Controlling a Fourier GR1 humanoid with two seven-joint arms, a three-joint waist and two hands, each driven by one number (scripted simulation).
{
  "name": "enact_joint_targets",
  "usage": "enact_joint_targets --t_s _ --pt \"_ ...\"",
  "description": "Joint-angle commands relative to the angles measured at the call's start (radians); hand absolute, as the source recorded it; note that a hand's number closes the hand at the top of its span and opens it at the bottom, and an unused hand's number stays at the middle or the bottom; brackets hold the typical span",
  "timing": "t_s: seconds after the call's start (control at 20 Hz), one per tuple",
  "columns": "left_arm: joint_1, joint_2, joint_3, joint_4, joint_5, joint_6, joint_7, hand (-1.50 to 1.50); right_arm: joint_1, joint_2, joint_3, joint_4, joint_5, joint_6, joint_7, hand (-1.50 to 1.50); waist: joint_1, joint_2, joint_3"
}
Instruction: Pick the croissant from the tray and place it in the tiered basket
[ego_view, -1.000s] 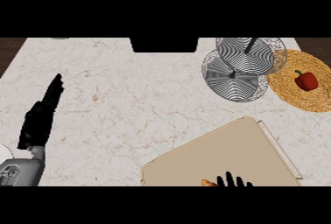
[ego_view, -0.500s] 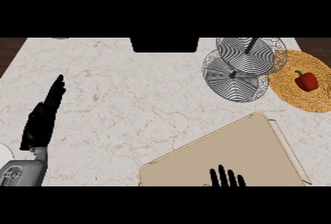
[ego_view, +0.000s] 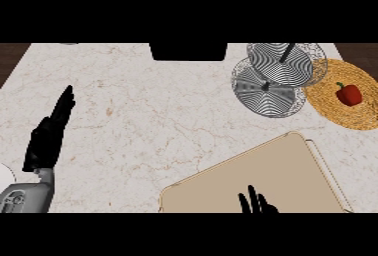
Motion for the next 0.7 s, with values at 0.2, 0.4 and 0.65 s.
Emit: enact_joint_targets --t_s 0.2,0.4,0.65 --pt "0.018 0.014 0.029 0.015 0.021 -0.039 -0.025 0.00 -0.097 0.011 0.079 0.125 0.082 0.112 -0.024 1.50 0.005 0.008 0.010" --pt "-0.028 -0.014 0.017 0.014 -0.021 -0.004 0.014 0.00 -0.016 0.007 0.042 0.015 0.012 0.060 -0.040 1.50 -0.004 0.008 0.010" --pt "-0.006 0.016 0.039 -0.005 -0.004 -0.033 0.006 0.00 -0.103 0.194 -0.133 0.049 -0.026 0.018 0.074 1.50 0.008 0.014 0.010"
